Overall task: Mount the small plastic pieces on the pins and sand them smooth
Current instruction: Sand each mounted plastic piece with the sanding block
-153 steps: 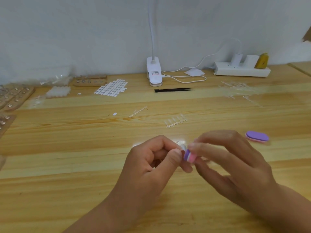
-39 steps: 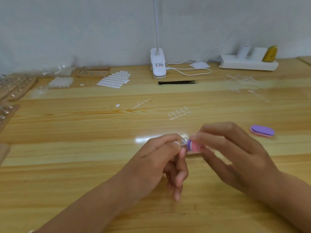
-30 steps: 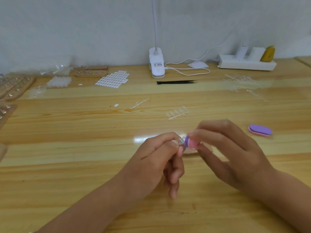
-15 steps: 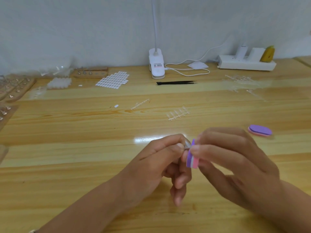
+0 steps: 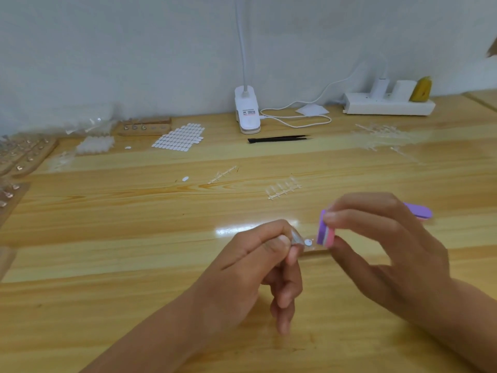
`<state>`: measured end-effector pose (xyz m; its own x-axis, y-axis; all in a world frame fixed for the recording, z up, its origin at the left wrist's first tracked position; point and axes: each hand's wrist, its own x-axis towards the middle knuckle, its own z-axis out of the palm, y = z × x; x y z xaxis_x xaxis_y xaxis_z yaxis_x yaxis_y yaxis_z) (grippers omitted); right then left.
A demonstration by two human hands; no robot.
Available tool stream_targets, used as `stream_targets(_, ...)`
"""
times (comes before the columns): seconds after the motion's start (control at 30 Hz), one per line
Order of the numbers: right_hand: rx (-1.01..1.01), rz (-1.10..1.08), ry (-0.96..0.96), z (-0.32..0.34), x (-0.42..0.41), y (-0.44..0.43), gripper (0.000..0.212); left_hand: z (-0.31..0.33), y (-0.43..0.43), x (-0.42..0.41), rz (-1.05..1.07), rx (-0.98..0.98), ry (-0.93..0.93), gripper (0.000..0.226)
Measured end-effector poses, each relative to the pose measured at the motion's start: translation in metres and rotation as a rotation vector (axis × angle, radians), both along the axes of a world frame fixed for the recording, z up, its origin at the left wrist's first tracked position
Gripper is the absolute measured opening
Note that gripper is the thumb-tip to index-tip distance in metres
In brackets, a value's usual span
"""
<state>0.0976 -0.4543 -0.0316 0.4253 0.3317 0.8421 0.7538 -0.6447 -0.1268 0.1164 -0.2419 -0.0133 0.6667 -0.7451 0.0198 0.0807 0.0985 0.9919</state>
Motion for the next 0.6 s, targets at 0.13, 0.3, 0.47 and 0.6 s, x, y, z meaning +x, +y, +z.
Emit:
stream_targets(0.13,-0.078,0.075,-0.030,-0.004,-0.006,0.006,0.025,0.000,0.000,-0.002,-0.013,0.014,0.002,0.026)
stream_targets(0.3,-0.041,0.039,-0.028,0.001,-0.003,0.004,0.028,0.001,-0.002,-0.001,0.010,0.040,-0.002,0.026)
stream_targets(0.47,-0.107,-0.015,-0.018,-0.004,0.003,0.000,0.029,0.001,-0.002,-0.001,0.004,0.062,0.024,0.026)
stream_targets(0.6,-0.042,0.016,-0.002,-0.003,-0.001,0.002,0.029,0.001,-0.003,0.000,0.035,0.062,0.030,0.025)
